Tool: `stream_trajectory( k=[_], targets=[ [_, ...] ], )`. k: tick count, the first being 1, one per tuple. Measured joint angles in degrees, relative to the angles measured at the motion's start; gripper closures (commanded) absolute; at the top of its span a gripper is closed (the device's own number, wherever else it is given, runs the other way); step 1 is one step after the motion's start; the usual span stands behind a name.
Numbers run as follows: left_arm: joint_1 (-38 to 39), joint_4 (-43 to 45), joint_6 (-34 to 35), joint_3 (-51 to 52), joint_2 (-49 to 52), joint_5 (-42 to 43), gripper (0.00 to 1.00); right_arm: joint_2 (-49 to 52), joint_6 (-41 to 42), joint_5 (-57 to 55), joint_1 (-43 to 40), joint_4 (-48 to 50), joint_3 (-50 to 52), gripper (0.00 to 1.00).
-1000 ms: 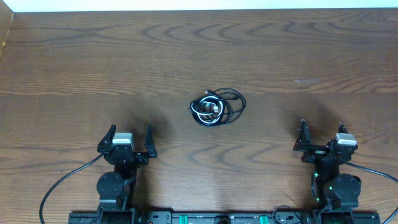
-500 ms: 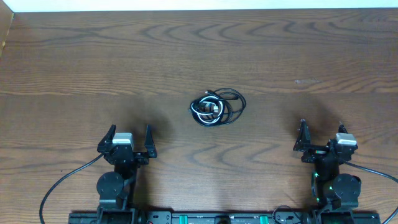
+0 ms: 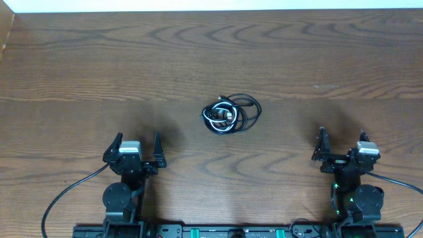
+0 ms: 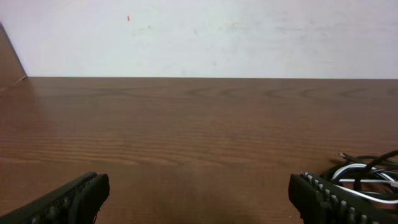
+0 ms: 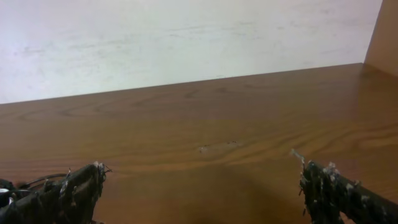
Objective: Untangle cables
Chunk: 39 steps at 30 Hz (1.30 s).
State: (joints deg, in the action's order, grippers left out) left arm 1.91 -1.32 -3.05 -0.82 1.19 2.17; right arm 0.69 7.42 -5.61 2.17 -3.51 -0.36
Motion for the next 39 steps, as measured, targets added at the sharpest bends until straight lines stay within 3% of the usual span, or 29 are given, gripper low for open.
stream_trajectory(
  k=[22,39],
  targets=[
    [0.0,0.0,0.0,-0.02,0.0,-0.66,0.02,0.0,0.0,0.26,0.0,0.02,0.0,0.01],
    [0.0,-1.42,0.04,-1.11,0.04,-1.22,0.02,0.04,0.0,11.02,0.0,6.75,0.0,0.01]
  ],
)
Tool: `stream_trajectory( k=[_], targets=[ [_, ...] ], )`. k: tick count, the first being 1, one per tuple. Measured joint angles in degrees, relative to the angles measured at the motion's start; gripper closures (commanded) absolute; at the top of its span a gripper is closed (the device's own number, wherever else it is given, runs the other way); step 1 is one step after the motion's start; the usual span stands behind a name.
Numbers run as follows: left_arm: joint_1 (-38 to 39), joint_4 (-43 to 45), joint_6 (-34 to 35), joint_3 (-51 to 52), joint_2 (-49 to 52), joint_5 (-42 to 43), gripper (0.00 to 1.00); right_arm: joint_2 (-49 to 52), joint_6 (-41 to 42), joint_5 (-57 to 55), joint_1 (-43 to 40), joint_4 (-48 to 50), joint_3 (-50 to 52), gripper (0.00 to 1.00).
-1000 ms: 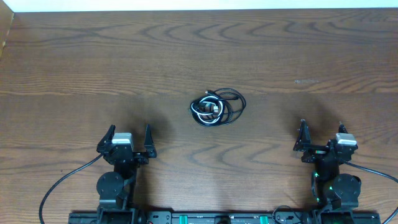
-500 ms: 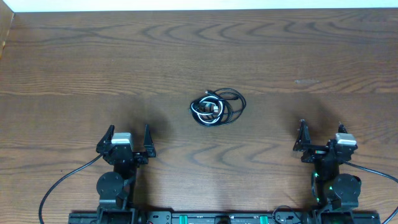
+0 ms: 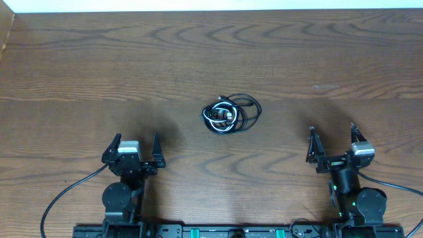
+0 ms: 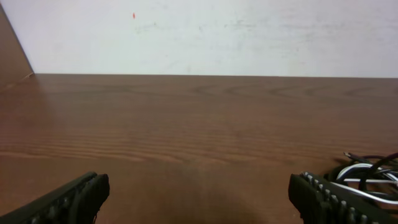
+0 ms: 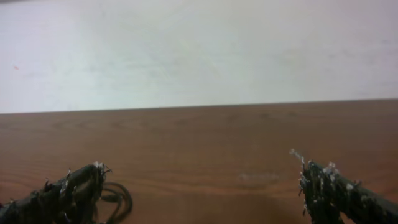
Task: Untangle cables
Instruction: 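Raise both arms and move grippers toward the cable bundle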
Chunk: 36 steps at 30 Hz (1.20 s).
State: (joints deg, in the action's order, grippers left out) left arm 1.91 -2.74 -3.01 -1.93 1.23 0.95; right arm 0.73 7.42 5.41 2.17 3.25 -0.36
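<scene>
A small tangle of black and white cables (image 3: 230, 114) lies coiled at the middle of the wooden table (image 3: 132, 59). My left gripper (image 3: 135, 147) stands open near the front left, with the tangle (image 4: 370, 177) showing beyond its right finger. My right gripper (image 3: 332, 141) stands open near the front right, nothing between its fingers; a black loop of the cables (image 5: 118, 199) shows just past its left finger. Both grippers are well apart from the tangle.
A pale wall runs along the table's far edge (image 4: 199, 75). A raised wooden side panel (image 4: 12, 50) stands at the far left. A faint pale scuff (image 3: 325, 86) marks the wood to the right of the cables.
My right gripper has shifted slightly left and forward and turned toward the table's middle, so the cables now show in its view. The left gripper has turned slightly in place. The cables lie unmoved.
</scene>
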Motion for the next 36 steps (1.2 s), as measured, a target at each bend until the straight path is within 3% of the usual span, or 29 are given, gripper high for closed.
stream_trajectory(
  k=[25,36],
  targets=[
    [0.0,-11.34,-0.07,-16.11,0.55,4.96,0.02,0.0,0.0,7.98,0.0,4.33,-3.1,0.01],
    [0.0,-18.51,-1.62,-28.7,14.16,7.02,0.02,5.7,0.0,10.56,0.0,4.42,-12.09,0.01]
  ],
)
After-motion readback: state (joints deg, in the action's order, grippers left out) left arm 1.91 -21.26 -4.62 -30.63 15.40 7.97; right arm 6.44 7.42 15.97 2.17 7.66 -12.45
